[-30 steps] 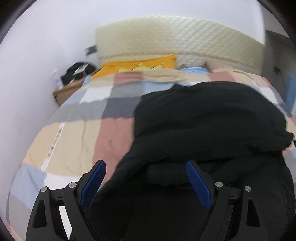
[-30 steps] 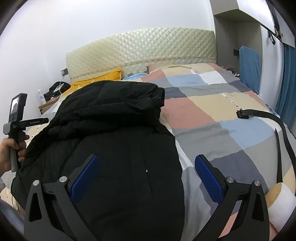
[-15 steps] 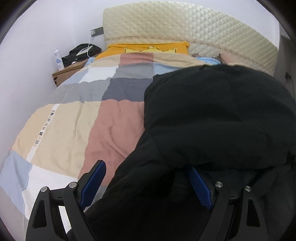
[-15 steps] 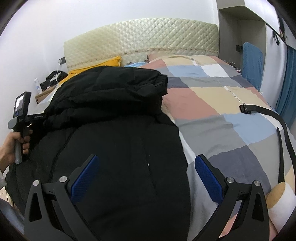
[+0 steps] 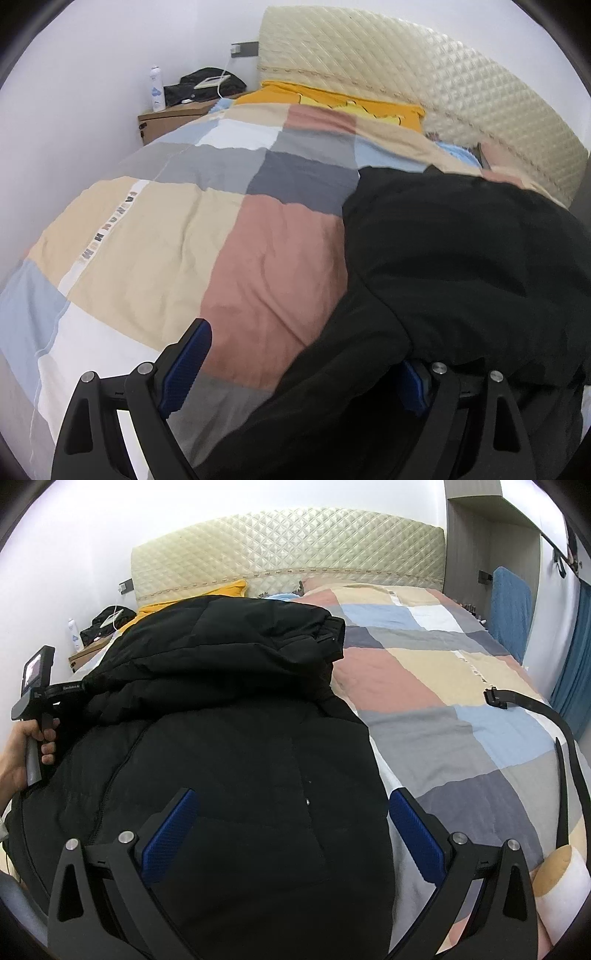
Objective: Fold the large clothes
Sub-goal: 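Open the left gripper and withdraw it from the folded sleeve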
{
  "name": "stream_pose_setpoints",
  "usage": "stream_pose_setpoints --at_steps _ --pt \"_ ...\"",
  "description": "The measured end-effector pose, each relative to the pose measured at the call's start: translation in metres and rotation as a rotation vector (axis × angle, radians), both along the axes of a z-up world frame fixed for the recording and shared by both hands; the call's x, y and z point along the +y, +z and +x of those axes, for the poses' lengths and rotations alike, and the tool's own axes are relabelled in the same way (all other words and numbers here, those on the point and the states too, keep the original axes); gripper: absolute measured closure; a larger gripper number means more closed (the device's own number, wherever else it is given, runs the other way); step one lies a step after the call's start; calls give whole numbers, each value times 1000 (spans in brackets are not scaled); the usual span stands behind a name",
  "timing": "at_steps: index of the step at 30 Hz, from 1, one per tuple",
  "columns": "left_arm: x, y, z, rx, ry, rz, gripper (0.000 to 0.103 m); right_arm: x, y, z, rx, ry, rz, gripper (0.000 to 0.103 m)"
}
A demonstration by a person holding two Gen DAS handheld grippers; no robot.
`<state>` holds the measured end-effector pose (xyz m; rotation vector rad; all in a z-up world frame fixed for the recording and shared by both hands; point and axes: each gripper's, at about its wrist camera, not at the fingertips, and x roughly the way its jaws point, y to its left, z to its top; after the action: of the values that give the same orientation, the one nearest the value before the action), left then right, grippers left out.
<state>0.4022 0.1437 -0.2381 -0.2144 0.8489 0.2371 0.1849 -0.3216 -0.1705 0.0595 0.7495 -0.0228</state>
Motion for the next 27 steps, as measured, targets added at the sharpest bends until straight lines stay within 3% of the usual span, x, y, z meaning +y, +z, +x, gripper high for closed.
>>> stream_pose_setpoints --at_steps 11,15,22,27 --pt "40 -18 0 13 110 -39 13 2 -5 5 18 16 3 0" --pt "44 -21 -1 16 105 -59 13 3 -5 5 15 17 1 0" --pt "23 8 -26 -19 78 -16 14 7 1 -1 -14 29 10 0" --pt "-7 47 -63 -110 10 -21 14 9 6 -6 -34 40 22 0"
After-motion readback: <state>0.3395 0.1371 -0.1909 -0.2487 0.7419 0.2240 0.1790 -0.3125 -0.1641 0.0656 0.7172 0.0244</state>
